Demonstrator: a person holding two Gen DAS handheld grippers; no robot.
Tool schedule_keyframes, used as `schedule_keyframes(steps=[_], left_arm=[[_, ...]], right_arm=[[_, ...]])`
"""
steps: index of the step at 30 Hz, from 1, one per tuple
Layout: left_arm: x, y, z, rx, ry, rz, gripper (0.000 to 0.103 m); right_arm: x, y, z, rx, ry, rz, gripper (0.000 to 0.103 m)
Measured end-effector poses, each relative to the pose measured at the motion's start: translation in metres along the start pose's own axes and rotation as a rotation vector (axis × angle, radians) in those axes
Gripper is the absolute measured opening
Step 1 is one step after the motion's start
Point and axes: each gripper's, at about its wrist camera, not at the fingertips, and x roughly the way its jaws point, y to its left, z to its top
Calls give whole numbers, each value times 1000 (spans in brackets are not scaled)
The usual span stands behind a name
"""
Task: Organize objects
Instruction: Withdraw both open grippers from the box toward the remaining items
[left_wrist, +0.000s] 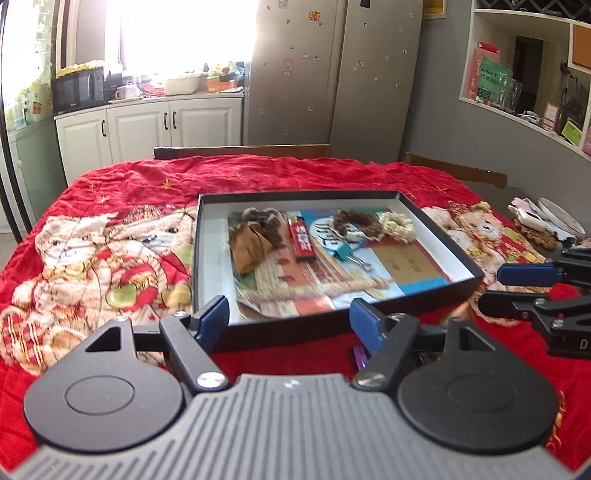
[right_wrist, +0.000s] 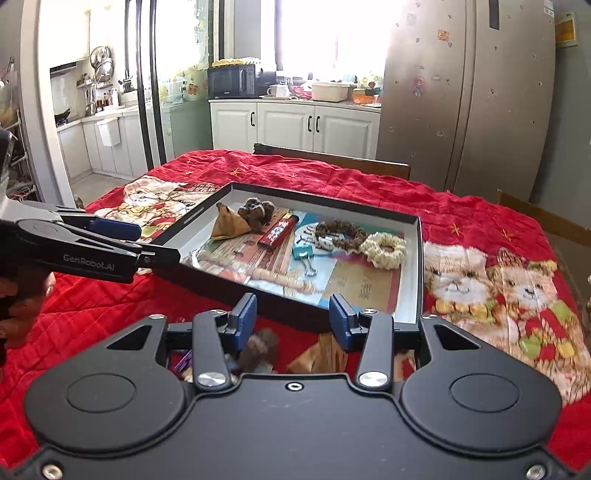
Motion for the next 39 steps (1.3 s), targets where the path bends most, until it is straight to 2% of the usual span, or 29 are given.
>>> schedule_keyframes(steps=[11,19,26,39], left_arm=[[6,-11,-33,-19,59,-40,82],[13,-16,-48,-22,69,-66,82],[23,-21,-57,-21,85,-84,82],[28,-16,-64,-65,85,-105,59]], right_arm=[[-15,8,-41,57,8,2,41],[-11,20,-68,84,8,45,41],[-1,24,-81,100,34,43,38],[6,27,-92,112,37,65,27]])
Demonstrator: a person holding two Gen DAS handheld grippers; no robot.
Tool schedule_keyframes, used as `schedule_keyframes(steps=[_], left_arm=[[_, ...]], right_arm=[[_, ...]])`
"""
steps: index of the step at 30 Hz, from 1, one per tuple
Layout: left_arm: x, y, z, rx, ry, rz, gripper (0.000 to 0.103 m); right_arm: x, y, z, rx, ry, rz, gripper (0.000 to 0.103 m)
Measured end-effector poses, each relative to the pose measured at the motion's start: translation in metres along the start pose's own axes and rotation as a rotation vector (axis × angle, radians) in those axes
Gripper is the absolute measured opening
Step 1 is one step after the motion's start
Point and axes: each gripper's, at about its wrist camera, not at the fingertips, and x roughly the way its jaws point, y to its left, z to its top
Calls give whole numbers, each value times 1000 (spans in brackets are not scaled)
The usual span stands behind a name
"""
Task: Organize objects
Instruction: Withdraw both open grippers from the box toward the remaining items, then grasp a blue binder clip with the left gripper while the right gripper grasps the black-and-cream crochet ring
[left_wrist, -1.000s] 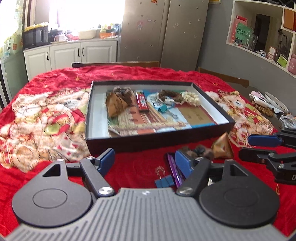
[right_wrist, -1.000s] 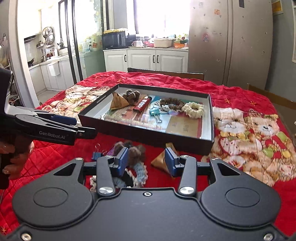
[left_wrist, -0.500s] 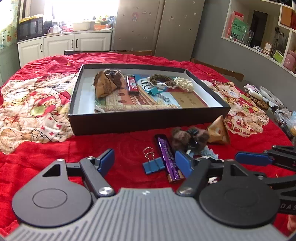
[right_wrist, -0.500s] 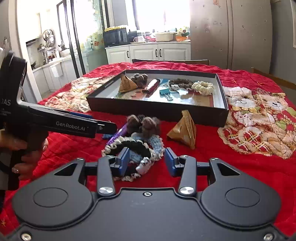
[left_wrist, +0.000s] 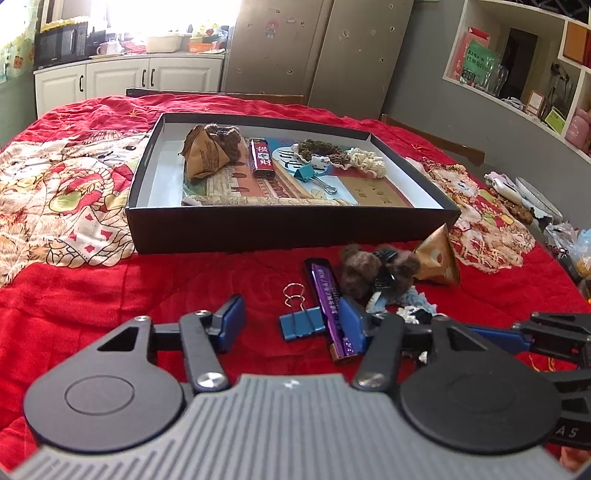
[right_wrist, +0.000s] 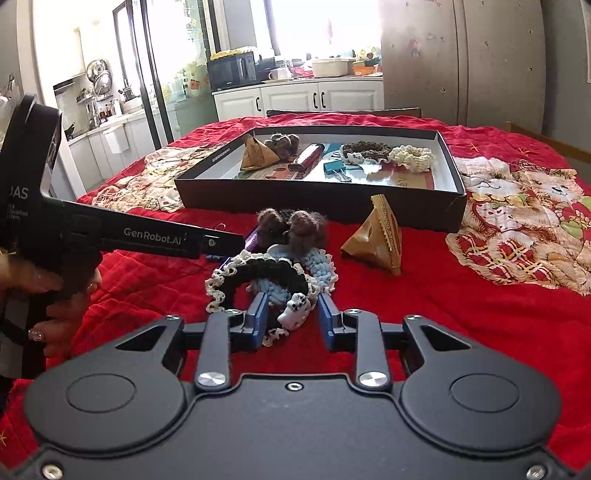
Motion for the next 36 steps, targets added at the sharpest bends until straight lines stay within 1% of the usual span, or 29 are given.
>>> schedule_keyframes(steps=[2,7,13,16,17,18,19,20,23,24,28,33,36], left_arm=[[-1,1,-1,1,-4,3,58],[-3,2,-3,17,-17,35,57],[-3,0,-3,28,-21,38,57],[-3,3,-4,17,-21,35,54],[-3,3,-4,19,-16,47,45],[-1,3,-5,36,-6,73,42],[-1,2,-7,61,-17,95,42],[-2,0,-8,73,-19,99,42],[0,-3,-8,84,-18,95,43],[0,-3,-8,85,-20,95,51],[2,-4,-8,92,-28,95,52],[7,-7,-6,126,-37,113,60],[10,-7,-5,144,-39,115,59]], right_arm=[[1,0,-1,-2,2,-1,25],[3,-2,-2,3,4,-3,25],[6,-2,-3,7,8,-1,25],[6,-3,-3,16,7,1,24],[6,-4,-3,21,7,3,23],[6,-5,-3,25,7,4,23],[6,-5,-3,27,6,6,23],[7,-5,-3,27,6,6,23],[7,-5,-3,25,5,5,23],[7,-5,-4,27,5,5,23],[7,-6,-4,27,5,6,23],[7,-6,-4,26,4,5,23],[7,-6,-4,23,4,6,21]])
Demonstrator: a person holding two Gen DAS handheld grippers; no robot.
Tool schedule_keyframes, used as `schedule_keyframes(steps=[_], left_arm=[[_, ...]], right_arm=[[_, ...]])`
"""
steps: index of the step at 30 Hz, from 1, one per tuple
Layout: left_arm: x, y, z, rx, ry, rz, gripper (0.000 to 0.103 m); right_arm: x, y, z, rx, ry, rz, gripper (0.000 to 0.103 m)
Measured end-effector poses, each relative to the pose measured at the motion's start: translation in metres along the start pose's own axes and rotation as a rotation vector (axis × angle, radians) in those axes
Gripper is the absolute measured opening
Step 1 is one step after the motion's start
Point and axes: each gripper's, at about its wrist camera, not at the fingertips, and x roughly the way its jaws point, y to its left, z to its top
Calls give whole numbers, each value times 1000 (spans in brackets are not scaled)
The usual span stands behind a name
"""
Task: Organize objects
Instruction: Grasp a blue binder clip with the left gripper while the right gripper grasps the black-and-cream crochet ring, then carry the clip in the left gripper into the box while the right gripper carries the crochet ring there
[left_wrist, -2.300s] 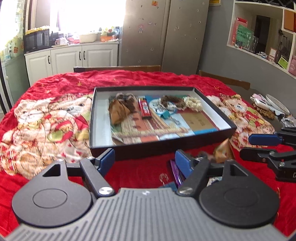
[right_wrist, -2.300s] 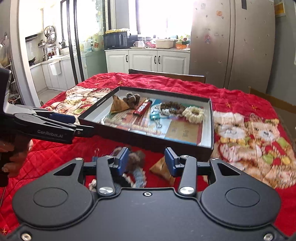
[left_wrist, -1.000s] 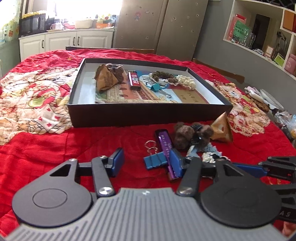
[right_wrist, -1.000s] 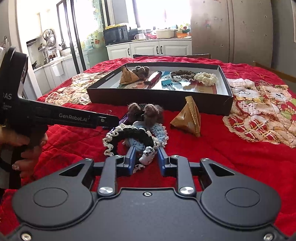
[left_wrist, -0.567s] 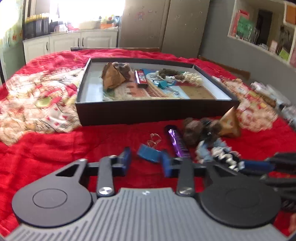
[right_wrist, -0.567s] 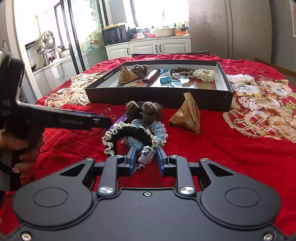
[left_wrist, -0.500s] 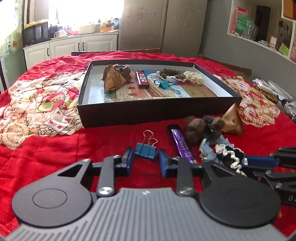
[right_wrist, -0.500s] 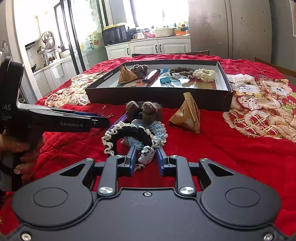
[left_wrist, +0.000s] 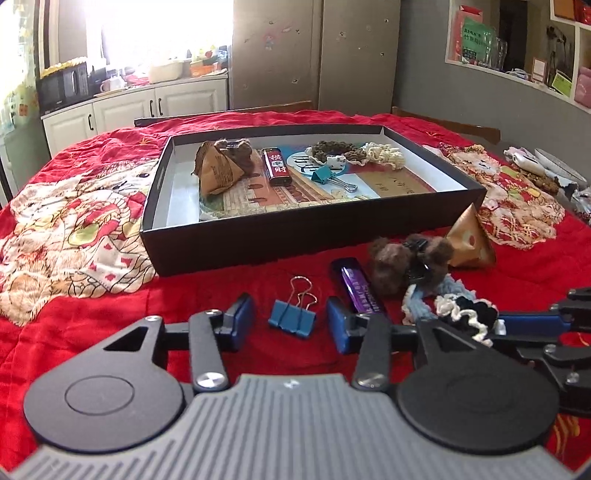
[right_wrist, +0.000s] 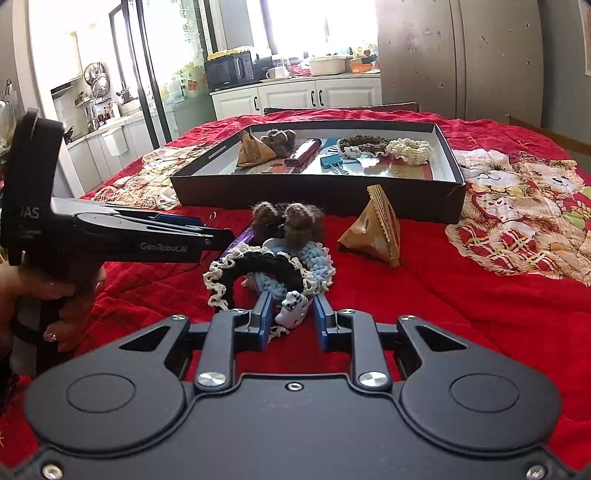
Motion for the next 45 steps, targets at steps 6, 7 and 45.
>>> schedule_keyframes(steps=[6,7,45], left_arm=[[1,1,1,0,0,-5,31],[1,1,1,-3,1,-7,31],[-50,6,56,-11,-96,-56,30]], right_arm=[[-1,-1,0,12,-8,9,17],[-1,-2,0,16,-10,10,17],[-55,1,68,-95,-161,-21,12]])
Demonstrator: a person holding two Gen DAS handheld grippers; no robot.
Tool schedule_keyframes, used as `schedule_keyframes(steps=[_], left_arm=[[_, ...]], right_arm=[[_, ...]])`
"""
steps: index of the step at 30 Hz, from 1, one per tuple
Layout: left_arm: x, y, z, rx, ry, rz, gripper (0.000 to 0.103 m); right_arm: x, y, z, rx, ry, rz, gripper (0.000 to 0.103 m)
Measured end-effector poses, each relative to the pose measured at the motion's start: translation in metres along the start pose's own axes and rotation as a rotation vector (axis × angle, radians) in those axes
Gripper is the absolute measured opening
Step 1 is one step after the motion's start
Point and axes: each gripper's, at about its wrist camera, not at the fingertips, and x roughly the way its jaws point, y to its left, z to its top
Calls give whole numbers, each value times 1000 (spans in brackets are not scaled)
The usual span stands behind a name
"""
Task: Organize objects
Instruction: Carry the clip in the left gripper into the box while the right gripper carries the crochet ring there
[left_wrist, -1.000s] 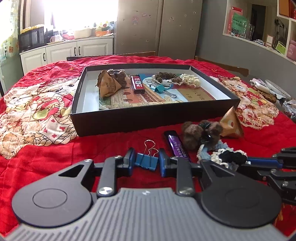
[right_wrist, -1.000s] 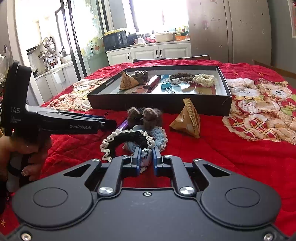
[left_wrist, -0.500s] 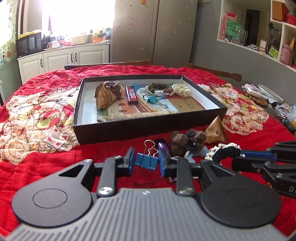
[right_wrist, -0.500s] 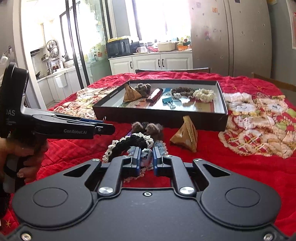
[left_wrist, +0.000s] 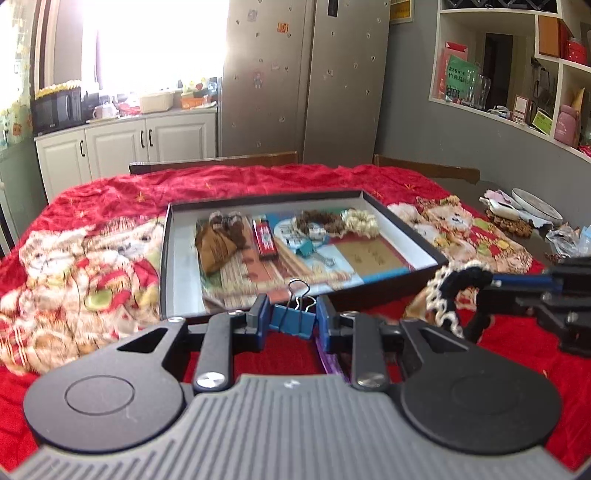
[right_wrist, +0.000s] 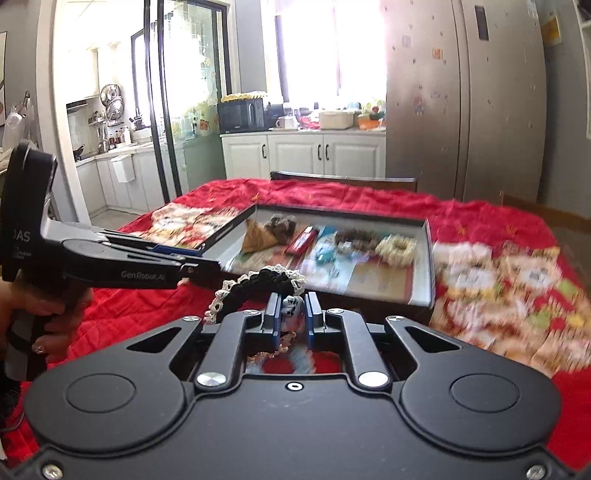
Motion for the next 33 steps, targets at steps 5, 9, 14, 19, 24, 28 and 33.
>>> schedule_keyframes(steps=[5,9,14,19,24,28,33], left_arm=[[13,4,17,0,-3,23,30],[26,7,29,-4,-6,41,30],[49,13,40,-26,10,62,30],[73,16,46,-33,14,112,30],[102,19,46,-55,54,120,30],[119,23,41,-68,78,128,30],[133,27,36,-78,101,132,30]], right_arm=[[14,-12,26,-17,-9,-46,12],[33,-22,42,-25,-8,-88,12],[68,-37,57,0,14,-107,12],[104,-51,59,23,37,-142,12],[137,-67,53,73,68,-154,12],[157,-77,47,96,88,-160,12],[172,-83,41,118,108,-159,12]])
